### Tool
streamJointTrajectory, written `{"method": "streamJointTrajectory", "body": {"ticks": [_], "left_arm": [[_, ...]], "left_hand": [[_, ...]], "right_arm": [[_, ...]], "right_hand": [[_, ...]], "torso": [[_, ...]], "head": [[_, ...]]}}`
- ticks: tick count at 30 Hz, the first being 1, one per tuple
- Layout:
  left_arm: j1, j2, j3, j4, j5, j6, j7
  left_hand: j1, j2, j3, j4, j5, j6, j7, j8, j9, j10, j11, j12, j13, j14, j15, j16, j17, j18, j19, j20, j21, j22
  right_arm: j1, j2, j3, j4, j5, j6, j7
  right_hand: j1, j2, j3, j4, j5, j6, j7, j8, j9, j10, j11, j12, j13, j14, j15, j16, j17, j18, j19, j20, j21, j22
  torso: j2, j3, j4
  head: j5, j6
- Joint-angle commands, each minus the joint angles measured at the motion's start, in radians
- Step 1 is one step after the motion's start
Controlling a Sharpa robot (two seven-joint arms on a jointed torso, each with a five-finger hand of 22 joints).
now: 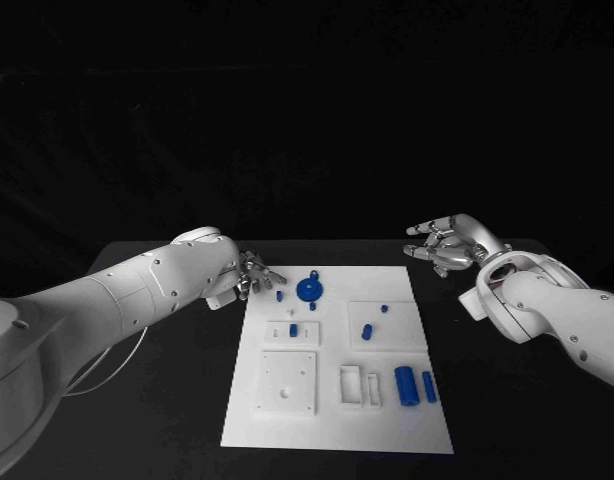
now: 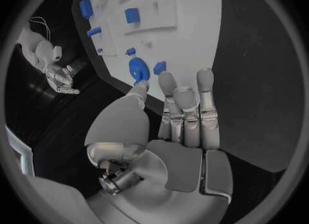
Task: Assemble the parts on the task board
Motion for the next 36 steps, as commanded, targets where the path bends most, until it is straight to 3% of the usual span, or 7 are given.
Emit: {"method": "streamJointTrajectory", "body": {"ticks": [1, 3, 12, 19, 25, 31, 36], "left_arm": [[-0.002, 0.006, -0.001, -0.008, -0.039, 0.041, 0.02], [-0.003, 0.007, -0.001, -0.013, -0.041, 0.052, 0.019], [-0.005, 0.012, -0.004, -0.019, -0.042, 0.087, 0.012], [-0.01, 0.019, -0.008, -0.028, -0.042, 0.091, 0.012], [-0.012, 0.023, -0.009, -0.03, -0.035, 0.092, 0.013], [-0.013, 0.026, -0.009, -0.031, -0.03, 0.084, 0.009], [-0.014, 0.029, -0.009, -0.032, -0.029, 0.079, 0.008]], "left_hand": [[-0.001, -0.01, 0.0, 0.007, -0.006, 0.003, 0.004, -0.015, -0.008, -0.009, 0.002, 0.005, -0.002, -0.006, 0.002, 0.004, -0.002, -0.017, 0.006, 0.002, -0.006, 0.018], [-0.004, -0.014, -0.001, 0.011, -0.011, 0.004, 0.004, -0.019, -0.01, -0.011, 0.003, 0.005, -0.002, -0.007, 0.003, 0.004, -0.003, -0.017, 0.005, 0.003, -0.007, 0.018], [-0.003, -0.042, 0.02, 0.069, -0.101, 0.008, 0.009, -0.046, -0.025, -0.015, 0.006, 0.004, -0.006, -0.012, 0.005, 0.005, -0.01, -0.016, 0.002, 0.005, -0.009, 0.018], [-0.003, -0.044, 0.022, 0.081, -0.111, 0.006, 0.011, -0.056, -0.034, -0.017, 0.008, 0.002, -0.008, -0.014, 0.007, 0.003, -0.013, -0.015, 0.002, 0.007, -0.01, 0.018], [-0.002, -0.045, 0.022, 0.089, -0.116, 0.016, 0.016, -0.083, -0.085, -0.016, 0.01, 0.002, -0.011, -0.014, 0.008, 0.004, -0.016, -0.013, 0.003, 0.008, -0.011, 0.018], [-0.003, -0.047, 0.023, 0.093, -0.119, 0.017, 0.016, -0.086, -0.098, -0.017, 0.01, 0.002, -0.011, -0.014, 0.009, 0.005, -0.016, -0.013, 0.003, 0.009, -0.011, 0.018], [-0.002, -0.041, 0.022, 0.091, -0.12, 0.017, 0.017, -0.087, -0.104, -0.017, 0.011, 0.002, -0.011, -0.014, 0.009, 0.005, -0.017, -0.013, 0.003, 0.009, -0.011, 0.018]], "right_arm": [[0.0, 0.001, 0.001, 0.003, -0.002, -0.002, 0.007], [0.0, 0.001, 0.001, 0.003, -0.002, -0.002, 0.007], [0.0, 0.003, 0.001, 0.003, -0.002, -0.003, 0.007], [0.0, 0.004, 0.001, 0.001, -0.002, -0.003, 0.006], [0.0, 0.005, 0.001, 0.0, -0.002, -0.003, 0.004], [0.0, 0.006, 0.001, -0.002, -0.002, -0.003, 0.003], [0.0, 0.008, 0.001, -0.002, -0.003, -0.002, 0.002]], "right_hand": [[-0.011, -0.001, -0.001, 0.004, 0.007, 0.005, -0.002, -0.003, 0.001, -0.003, -0.006, 0.005, 0.001, 0.004, -0.003, 0.006, 0.001, 0.013, 0.043, -0.005, 0.007, 0.0], [-0.011, -0.001, -0.001, 0.004, 0.007, 0.005, -0.002, -0.003, 0.001, -0.003, -0.006, 0.005, 0.001, 0.004, -0.003, 0.006, 0.001, 0.013, 0.043, -0.005, 0.007, 0.0], [-0.011, -0.001, -0.001, 0.004, 0.007, 0.005, -0.002, -0.003, 0.001, -0.003, -0.006, 0.005, 0.001, 0.004, -0.003, 0.006, 0.001, 0.013, 0.043, -0.005, 0.007, 0.0], [-0.008, -0.001, -0.004, 0.007, 0.008, 0.001, -0.001, -0.004, 0.001, -0.002, -0.006, 0.004, 0.001, 0.004, -0.003, 0.006, 0.001, 0.013, 0.043, -0.005, 0.007, -0.001], [-0.007, 0.0, -0.003, 0.007, 0.008, 0.0, -0.001, -0.004, 0.001, -0.002, -0.006, 0.004, 0.001, 0.005, -0.003, 0.006, 0.002, 0.013, 0.043, -0.005, 0.008, 0.0], [-0.005, -0.002, -0.002, 0.005, 0.007, 0.0, -0.001, -0.004, 0.001, -0.002, -0.006, 0.004, 0.001, 0.005, -0.003, 0.007, 0.003, 0.013, 0.043, -0.005, 0.009, 0.0], [-0.005, -0.002, -0.002, 0.005, 0.007, 0.0, -0.001, -0.004, 0.001, -0.002, -0.006, 0.004, 0.001, 0.005, -0.003, 0.007, 0.003, 0.013, 0.043, -0.005, 0.009, 0.0]], "torso": [[0.001, -0.0005, -0.002], [-0.001, 0.0002, -0.0016], [0.001, -0.0006, 0.0023], [0.001, -0.0014, 0.0023], [0.0, -0.0004, 0.0013], [-0.001, -0.0027, 0.0027], [0.001, -0.0002, 0.002]], "head": [[-0.003, -0.001], [-0.003, -0.004], [-0.005, -0.004], [-0.006, -0.005], [-0.008, -0.006], [-0.015, -0.006], [-0.012, -0.007]]}}
